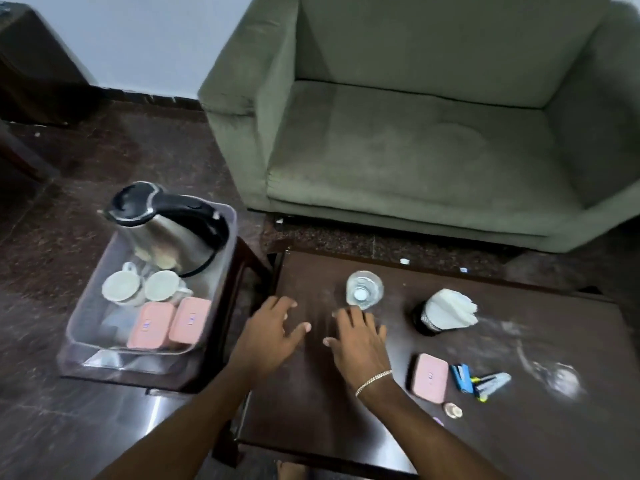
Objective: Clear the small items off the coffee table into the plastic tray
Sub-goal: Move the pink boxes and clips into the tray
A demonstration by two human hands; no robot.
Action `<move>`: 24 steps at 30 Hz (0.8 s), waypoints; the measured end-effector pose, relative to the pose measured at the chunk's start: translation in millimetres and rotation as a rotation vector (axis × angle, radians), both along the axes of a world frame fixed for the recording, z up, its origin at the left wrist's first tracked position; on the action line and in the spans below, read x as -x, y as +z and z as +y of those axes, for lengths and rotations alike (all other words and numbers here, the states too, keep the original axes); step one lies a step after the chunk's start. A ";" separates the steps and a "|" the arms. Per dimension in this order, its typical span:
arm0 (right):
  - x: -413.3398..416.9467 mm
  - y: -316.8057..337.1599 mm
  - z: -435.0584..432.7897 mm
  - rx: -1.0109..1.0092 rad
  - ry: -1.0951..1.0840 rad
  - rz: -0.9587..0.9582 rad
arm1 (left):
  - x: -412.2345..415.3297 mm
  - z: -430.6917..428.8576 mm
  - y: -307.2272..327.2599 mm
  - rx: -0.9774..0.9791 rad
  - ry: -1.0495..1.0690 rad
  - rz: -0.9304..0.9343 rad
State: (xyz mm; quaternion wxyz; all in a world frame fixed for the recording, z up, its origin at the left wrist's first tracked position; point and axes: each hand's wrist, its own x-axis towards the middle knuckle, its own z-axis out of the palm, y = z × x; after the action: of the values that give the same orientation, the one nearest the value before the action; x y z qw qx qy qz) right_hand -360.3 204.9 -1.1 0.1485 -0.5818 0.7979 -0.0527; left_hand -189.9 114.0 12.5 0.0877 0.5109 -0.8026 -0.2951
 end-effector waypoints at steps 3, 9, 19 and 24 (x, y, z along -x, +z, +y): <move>55.8 -9.1 48.5 -0.074 -0.081 -0.030 | 57.4 36.8 -21.7 -0.172 -0.030 0.027; 146.4 -35.7 125.7 -0.154 -0.252 -0.071 | 152.4 98.5 -61.4 -0.430 -0.033 -0.018; 207.3 -87.5 160.3 -0.288 -0.406 -0.099 | 225.0 151.6 -111.4 -0.571 0.097 -0.173; 209.7 -101.1 154.4 -0.325 -0.410 -0.020 | 234.8 151.8 -119.1 -0.608 0.113 -0.121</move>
State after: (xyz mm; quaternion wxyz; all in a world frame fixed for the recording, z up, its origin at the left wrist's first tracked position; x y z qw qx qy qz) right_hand -570.0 359.3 -102.2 0.2341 -0.3758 0.8957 0.0413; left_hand -424.7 265.8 -106.6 -0.1007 0.5739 -0.6518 -0.4854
